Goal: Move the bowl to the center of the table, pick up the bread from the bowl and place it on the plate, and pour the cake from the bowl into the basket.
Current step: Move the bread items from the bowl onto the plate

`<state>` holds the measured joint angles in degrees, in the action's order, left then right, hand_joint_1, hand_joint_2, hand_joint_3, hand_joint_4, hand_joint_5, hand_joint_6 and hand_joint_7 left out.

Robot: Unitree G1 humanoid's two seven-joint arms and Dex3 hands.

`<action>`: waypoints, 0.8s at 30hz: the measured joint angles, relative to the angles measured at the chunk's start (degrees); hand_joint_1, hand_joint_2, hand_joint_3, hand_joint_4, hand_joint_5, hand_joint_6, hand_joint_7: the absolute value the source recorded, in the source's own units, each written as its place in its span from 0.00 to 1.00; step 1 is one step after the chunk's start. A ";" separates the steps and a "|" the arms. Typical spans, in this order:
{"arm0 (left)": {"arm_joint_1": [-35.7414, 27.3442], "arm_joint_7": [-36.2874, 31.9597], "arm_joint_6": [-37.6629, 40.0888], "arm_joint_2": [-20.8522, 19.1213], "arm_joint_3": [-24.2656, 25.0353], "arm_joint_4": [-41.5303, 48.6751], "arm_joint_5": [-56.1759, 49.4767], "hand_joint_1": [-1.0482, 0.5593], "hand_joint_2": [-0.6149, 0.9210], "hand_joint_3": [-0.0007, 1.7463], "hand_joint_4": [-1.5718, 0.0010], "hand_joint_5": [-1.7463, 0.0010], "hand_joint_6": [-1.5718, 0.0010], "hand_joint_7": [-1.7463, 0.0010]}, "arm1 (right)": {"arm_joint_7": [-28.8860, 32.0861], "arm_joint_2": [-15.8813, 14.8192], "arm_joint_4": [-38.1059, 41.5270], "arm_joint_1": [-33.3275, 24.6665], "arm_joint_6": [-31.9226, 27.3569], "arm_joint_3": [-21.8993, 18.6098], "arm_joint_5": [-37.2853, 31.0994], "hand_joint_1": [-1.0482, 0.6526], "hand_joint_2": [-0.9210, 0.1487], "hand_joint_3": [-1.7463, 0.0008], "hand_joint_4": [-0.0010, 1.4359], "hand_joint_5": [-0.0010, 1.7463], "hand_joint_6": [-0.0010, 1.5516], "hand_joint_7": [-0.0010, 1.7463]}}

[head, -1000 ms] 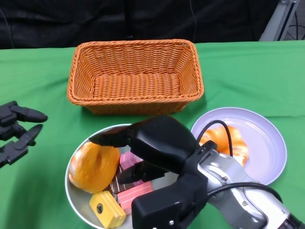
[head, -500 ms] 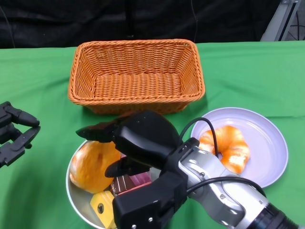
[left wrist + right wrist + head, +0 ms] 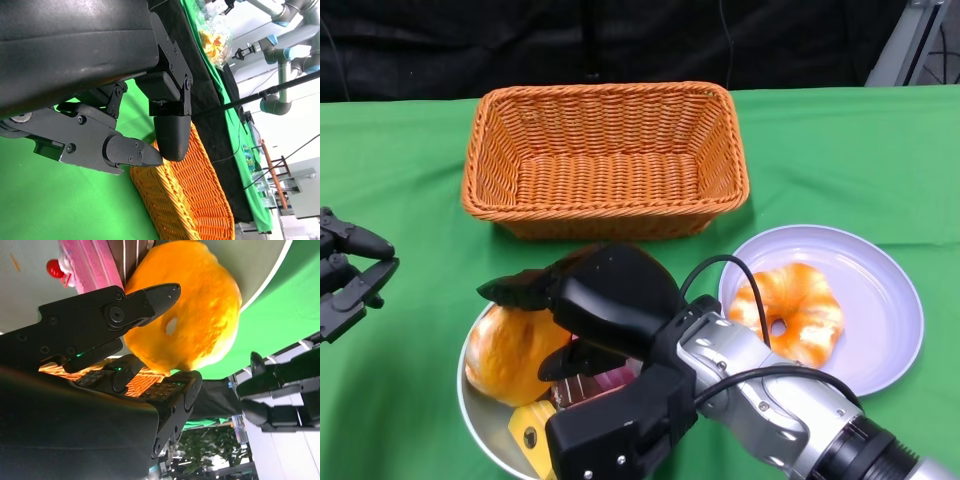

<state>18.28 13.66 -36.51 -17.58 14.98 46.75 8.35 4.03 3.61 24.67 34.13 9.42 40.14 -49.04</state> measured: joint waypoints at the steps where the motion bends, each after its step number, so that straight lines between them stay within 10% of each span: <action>1: 0.00 0.00 0.24 0.00 0.00 -0.10 0.00 0.56 1.00 0.14 0.48 0.22 0.50 0.38 | -0.24 0.00 0.02 0.11 -0.05 0.22 -0.06 0.24 0.05 1.00 0.40 0.00 0.30 0.00; 18: -0.04 -1.21 1.03 -0.04 -0.11 -1.38 -2.09 0.56 1.00 0.20 0.51 0.23 0.49 0.43 | 3.57 -0.19 -0.59 -0.48 -2.42 3.28 -6.11 0.33 0.01 0.99 0.53 0.04 0.41 0.02; 24: -0.04 -1.36 1.30 -0.05 -0.10 -1.34 -2.21 0.57 1.00 0.20 0.47 0.33 0.49 0.45 | 6.68 -1.04 -2.80 -1.57 -3.96 3.94 -9.00 0.40 0.00 0.99 0.58 0.25 0.48 0.01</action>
<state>18.25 12.30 -35.21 -17.63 14.89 45.41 6.14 10.71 2.57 21.87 32.56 5.46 44.08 -58.04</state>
